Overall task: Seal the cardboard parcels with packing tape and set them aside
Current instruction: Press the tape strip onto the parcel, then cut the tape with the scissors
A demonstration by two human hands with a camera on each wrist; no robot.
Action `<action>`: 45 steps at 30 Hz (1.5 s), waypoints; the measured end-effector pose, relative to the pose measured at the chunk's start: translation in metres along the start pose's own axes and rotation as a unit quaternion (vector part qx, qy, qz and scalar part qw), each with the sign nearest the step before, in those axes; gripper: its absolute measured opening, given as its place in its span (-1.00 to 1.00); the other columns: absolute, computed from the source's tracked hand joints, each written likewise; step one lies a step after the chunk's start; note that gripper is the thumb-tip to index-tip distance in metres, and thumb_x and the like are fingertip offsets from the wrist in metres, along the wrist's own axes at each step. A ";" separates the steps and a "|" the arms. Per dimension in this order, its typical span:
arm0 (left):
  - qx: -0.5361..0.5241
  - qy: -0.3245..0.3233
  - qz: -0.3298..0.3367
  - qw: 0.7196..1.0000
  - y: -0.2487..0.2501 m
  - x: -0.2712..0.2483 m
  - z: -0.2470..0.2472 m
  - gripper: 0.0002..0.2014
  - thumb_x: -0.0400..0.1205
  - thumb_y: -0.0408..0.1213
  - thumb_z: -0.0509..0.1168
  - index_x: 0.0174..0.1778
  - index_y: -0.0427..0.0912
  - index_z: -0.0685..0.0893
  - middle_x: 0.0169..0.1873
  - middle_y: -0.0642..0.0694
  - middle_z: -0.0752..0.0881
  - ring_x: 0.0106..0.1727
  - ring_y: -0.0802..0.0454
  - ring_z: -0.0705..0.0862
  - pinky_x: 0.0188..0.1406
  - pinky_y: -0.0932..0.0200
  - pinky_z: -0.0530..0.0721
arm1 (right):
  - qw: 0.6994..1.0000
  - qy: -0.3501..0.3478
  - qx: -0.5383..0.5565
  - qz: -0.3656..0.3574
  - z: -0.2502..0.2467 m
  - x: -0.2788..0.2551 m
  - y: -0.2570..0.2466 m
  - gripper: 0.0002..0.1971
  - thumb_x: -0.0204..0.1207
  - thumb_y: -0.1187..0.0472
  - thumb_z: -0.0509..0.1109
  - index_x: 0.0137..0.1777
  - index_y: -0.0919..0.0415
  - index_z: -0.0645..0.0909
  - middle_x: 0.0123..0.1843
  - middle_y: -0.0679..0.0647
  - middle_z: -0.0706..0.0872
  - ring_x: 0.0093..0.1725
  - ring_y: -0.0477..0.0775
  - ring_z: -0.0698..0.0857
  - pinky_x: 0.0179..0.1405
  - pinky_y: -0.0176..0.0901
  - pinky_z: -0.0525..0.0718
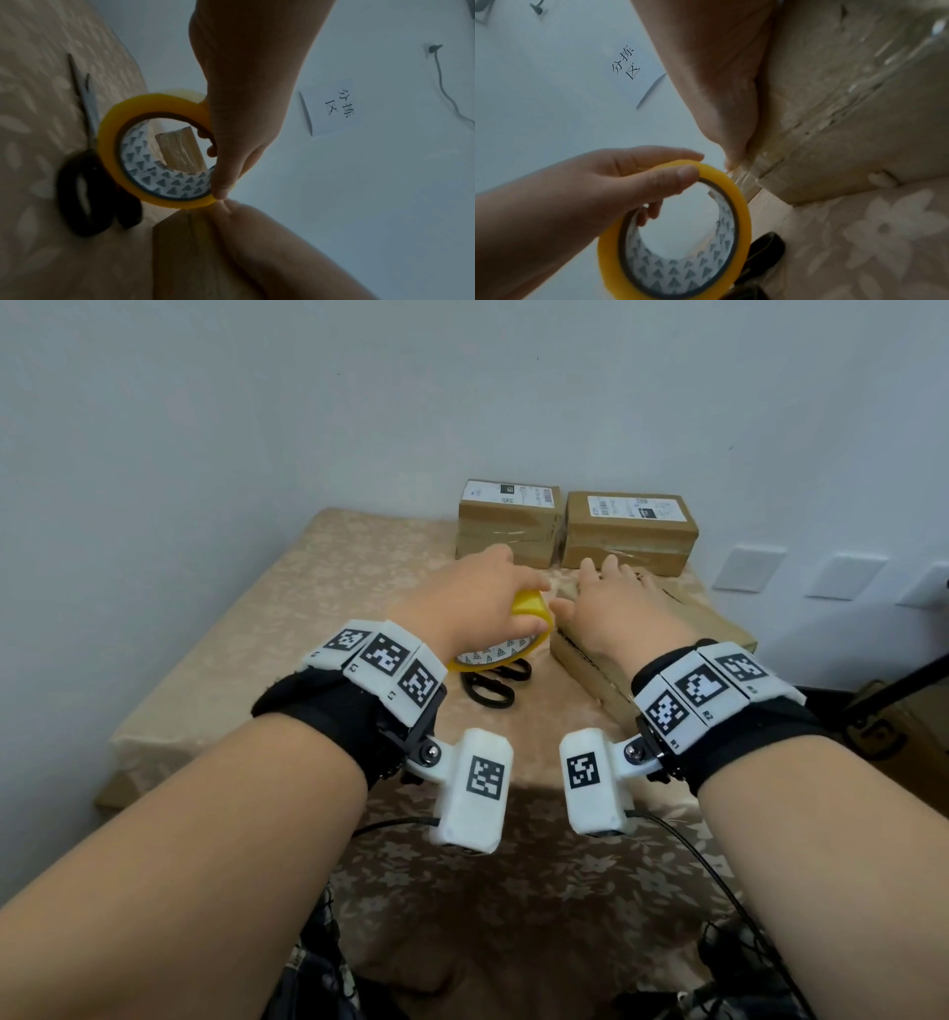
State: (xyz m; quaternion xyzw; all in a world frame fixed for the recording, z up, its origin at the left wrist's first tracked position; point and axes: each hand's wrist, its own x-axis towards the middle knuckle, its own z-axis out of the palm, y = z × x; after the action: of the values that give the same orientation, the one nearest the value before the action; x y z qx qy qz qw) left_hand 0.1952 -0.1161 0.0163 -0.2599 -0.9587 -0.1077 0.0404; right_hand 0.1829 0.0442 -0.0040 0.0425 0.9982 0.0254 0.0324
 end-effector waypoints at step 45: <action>-0.134 0.050 -0.042 0.989 -0.004 0.000 -0.016 -0.43 0.55 -0.01 0.39 0.49 0.08 0.45 0.44 -0.04 0.49 0.48 -0.05 0.41 0.47 -0.04 0.34 | 0.987 -0.032 -0.007 -0.160 -0.037 -0.088 -0.008 -0.67 0.49 0.17 0.40 0.22 0.20 0.46 0.07 0.13 0.64 -0.03 0.19 0.61 -0.13 -0.05 0.60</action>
State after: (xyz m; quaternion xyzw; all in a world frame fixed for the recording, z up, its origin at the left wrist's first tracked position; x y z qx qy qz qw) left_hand 0.1935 -0.1234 0.0308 -0.2167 -0.9424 -0.2500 0.0488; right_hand 0.2668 0.0272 0.0381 -0.1169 0.9905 0.0260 0.0679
